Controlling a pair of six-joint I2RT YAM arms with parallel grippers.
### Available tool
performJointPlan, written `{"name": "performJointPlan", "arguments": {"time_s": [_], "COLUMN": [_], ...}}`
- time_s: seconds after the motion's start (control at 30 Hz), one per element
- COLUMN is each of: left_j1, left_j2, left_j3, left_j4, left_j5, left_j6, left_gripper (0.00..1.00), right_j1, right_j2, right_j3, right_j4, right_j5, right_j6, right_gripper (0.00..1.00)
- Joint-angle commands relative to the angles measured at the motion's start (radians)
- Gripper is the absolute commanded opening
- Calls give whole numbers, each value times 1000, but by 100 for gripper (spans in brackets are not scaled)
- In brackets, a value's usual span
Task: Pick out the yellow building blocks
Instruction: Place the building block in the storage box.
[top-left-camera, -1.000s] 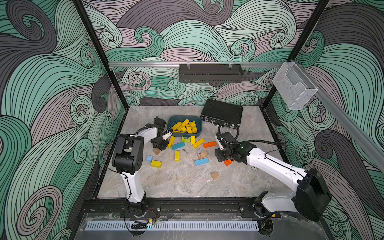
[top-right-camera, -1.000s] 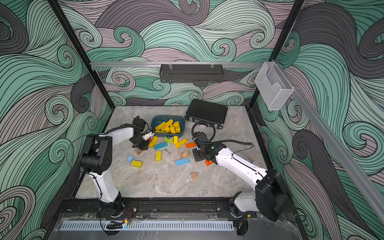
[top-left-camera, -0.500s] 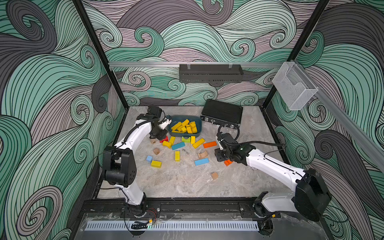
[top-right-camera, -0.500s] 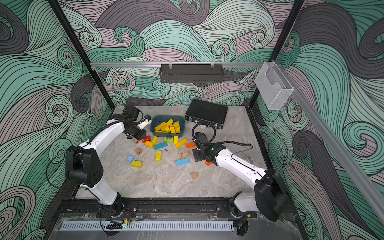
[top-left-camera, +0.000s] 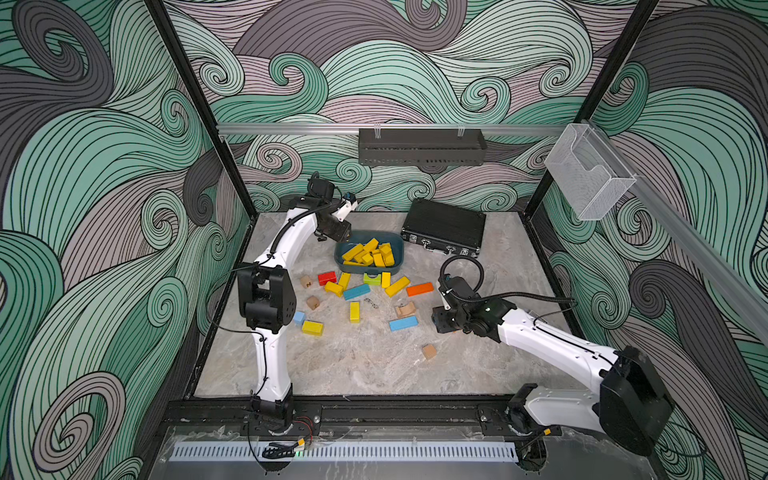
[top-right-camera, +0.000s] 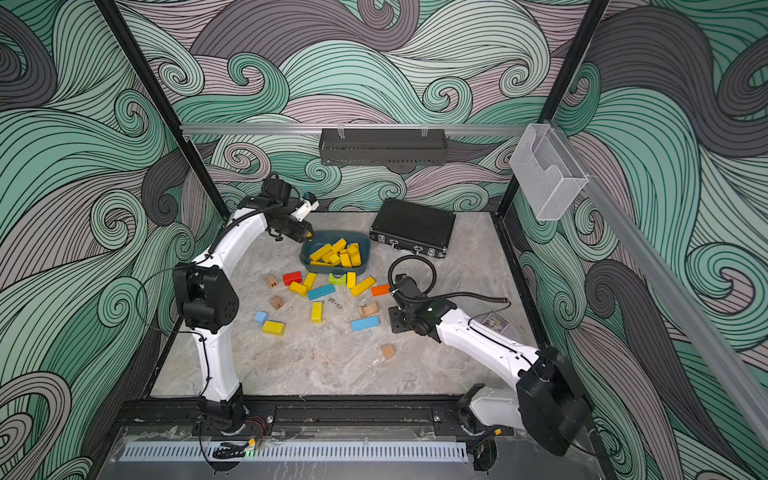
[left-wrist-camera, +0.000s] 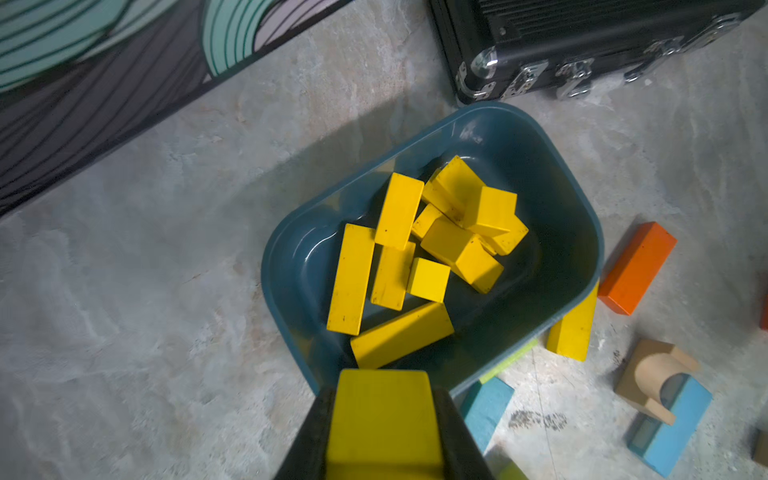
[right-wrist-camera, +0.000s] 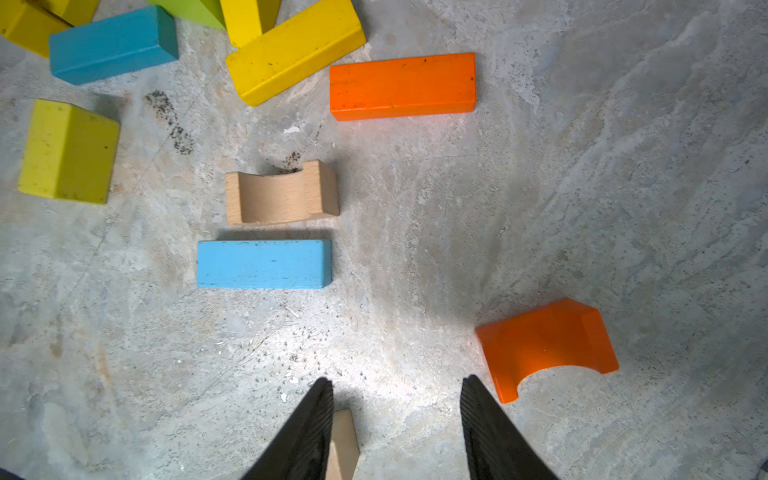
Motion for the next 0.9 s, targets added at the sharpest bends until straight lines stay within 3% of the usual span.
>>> {"name": "performJointPlan", "arguments": {"time_s": [0.0, 0.3, 0.43, 0.67, 0.87], "left_j1": [-25, -44, -50, -54, -54], "left_j2": [87, 275, 297, 255, 102], "left_j3": [69, 194, 188, 176, 178], "left_j4": [-16, -5, -7, -11, -79], "left_j5": [16, -1, -2, -10, -16], "left_j6": [-2, 31, 40, 52, 10], "left_gripper": [23, 30, 43, 67, 74], "right_j1": [24, 70, 71, 70, 74], "right_j2": [-43, -138, -132, -80, -7], "right_j3": [-11, -31, -15, 35, 98], "right_j4": [-37, -113, -119, -105, -40], "right_j5": [14, 68, 88, 102, 84], "right_j6": [55, 104, 102, 86, 54], "right_gripper": [52, 52, 52, 52, 53]}}
